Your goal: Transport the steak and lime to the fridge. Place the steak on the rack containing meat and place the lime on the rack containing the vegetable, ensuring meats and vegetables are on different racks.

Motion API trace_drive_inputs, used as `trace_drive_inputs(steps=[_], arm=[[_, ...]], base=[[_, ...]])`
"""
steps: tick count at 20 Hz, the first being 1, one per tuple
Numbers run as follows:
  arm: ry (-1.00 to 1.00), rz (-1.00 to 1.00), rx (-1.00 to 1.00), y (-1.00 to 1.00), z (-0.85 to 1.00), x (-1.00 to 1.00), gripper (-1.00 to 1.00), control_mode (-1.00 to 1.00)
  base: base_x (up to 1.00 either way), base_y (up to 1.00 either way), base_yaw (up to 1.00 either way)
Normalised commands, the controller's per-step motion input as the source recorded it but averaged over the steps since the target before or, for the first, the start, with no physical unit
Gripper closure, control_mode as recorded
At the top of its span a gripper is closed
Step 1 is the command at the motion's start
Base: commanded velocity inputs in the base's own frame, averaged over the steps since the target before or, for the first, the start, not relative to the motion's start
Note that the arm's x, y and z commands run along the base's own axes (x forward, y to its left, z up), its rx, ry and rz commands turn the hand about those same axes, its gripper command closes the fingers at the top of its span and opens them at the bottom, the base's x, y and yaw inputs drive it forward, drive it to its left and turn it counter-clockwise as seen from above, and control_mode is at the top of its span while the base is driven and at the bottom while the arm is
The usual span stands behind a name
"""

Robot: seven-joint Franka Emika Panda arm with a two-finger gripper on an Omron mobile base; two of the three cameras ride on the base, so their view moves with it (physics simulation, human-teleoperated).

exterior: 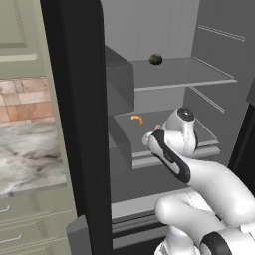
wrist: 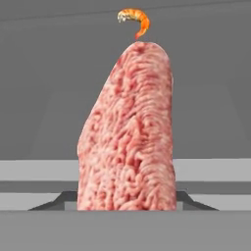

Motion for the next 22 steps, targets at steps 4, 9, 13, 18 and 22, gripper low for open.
trace_drive_inputs(steps=[4,9,13,18,22], arm=[[0.01,0.0,0.0,0.0,-0.09,0.41,1.0,-1.0],[0.0,0.0,0.0,0.0,-0.24,0.46,1.0,-1.0],[0.0,0.0,0.0,0.0,-0.32,0.46,1.0,-1.0],[0.01,0.0,0.0,0.0,-0.37,0.49,1.0,-1.0],[0.04,0.0,0.0,0.0,-0.33,0.42,1.0,-1.0]], base=[[0.0,0.0,0.0],[0.0,0.0,0.0],[0.0,0.0,0.0],[0.0,0.0,0.0],[0.0,0.0,0.0]])
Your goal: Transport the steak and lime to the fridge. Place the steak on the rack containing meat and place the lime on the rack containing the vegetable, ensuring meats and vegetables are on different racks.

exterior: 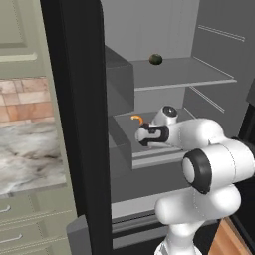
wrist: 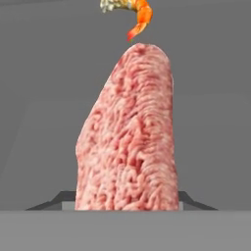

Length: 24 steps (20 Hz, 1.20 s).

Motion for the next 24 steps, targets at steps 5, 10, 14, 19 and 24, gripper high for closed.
trace_drive_inputs(steps=[5,10,14,19,24], arm=[[0.05,0.0,0.0,0.0,-0.24,0.36,1.0,-1.0],[0.03,0.0,0.0,0.0,-0.33,0.33,1.0,-1.0],[0.0,0.0,0.0,0.0,-0.37,0.31,1.0,-1.0],[0.0,0.0,0.0,0.0,-0.39,0.19,-1.0,-1.0],[0.0,0.0,0.0,-0.02,-0.04,-0.07,-1.0,-1.0]], base=[[0.0,0.0,0.0],[0.0,0.0,0.0],[0.0,0.0,0.0],[0.0,0.0,0.0],[0.0,0.0,0.0]])
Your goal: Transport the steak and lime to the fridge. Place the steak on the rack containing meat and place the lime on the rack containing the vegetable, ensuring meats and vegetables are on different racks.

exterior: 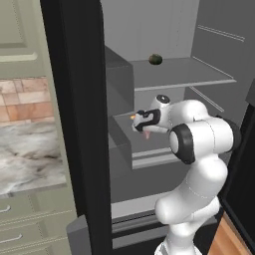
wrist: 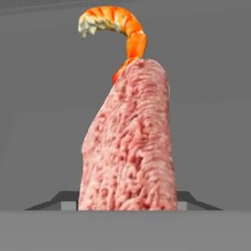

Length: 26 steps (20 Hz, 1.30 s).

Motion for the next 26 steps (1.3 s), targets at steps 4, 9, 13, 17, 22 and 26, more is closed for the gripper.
trace_drive_inputs(steps=[4,9,13,17,22,26], arm=[[-0.04,0.0,0.0,-0.03,0.0,-0.26,-1.0,-1.0],[-0.1,0.0,0.0,-0.1,0.0,-0.69,-1.0,-1.0],[-0.18,0.0,0.0,-0.04,0.13,-0.91,-1.0,-1.0],[-0.21,-0.01,0.0,-0.01,0.51,-0.88,-1.0,-1.0],[-0.06,-0.03,0.0,-0.01,0.66,-0.95,-1.0,-1.0],[0.0,-0.03,0.0,-0.15,0.69,-0.96,-1.0,-1.0]], base=[[0.0,0.0,0.0],[0.0,0.0,0.0],[0.0,0.0,0.0],[0.0,0.0,0.0],[0.0,0.0,0.0],[0.0,0.0,0.0]])
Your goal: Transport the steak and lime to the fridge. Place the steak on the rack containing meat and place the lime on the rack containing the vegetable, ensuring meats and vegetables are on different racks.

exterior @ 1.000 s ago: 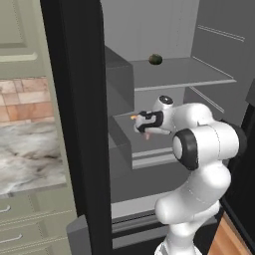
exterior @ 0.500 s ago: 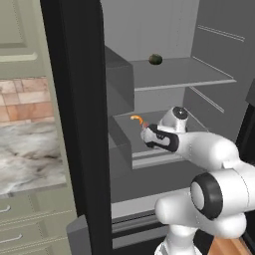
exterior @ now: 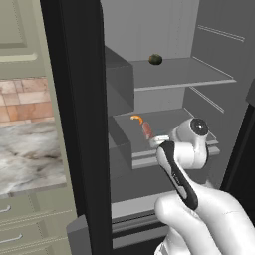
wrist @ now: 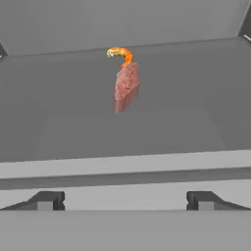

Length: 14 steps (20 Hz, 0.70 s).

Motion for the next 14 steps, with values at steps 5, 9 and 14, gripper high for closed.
trace_drive_inputs(steps=[5,9,14], arm=[[0.1,-0.07,0.0,-0.17,0.72,-0.86,-1.0,-1.0],[0.09,-0.03,0.0,-0.08,0.77,-0.75,-1.0,-1.0],[0.1,0.0,0.0,-0.05,0.72,-0.69,-1.0,-1.0]], base=[[0.0,0.0,0.0],[0.0,0.0,0.0],[0.0,0.0,0.0]])
